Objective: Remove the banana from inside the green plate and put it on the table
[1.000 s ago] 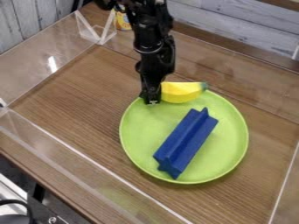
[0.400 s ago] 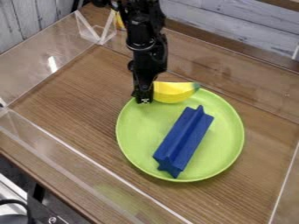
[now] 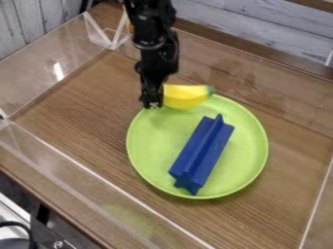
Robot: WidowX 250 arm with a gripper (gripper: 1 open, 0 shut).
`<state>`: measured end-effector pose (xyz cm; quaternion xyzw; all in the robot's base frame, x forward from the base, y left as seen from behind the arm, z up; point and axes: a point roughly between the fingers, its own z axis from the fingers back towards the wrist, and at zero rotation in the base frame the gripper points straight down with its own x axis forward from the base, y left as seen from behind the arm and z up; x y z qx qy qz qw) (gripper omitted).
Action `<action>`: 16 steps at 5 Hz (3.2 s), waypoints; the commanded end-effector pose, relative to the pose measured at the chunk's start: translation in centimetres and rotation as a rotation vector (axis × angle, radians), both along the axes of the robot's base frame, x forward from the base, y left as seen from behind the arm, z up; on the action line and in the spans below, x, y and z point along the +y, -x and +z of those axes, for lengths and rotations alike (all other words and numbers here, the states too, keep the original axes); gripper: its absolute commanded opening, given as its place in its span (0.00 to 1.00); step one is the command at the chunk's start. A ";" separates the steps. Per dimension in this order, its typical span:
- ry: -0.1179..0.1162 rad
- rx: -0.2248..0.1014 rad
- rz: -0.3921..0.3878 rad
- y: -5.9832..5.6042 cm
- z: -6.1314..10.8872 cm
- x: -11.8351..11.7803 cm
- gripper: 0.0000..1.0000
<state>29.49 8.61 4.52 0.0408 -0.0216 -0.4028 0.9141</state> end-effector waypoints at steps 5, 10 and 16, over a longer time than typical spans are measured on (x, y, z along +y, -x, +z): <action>-0.055 -0.049 -0.053 -0.1 0.3 5.0 0.00; -0.021 -0.016 -0.065 0.0 -1.0 4.7 1.00; 0.013 -0.022 0.030 -1.9 2.6 2.1 1.00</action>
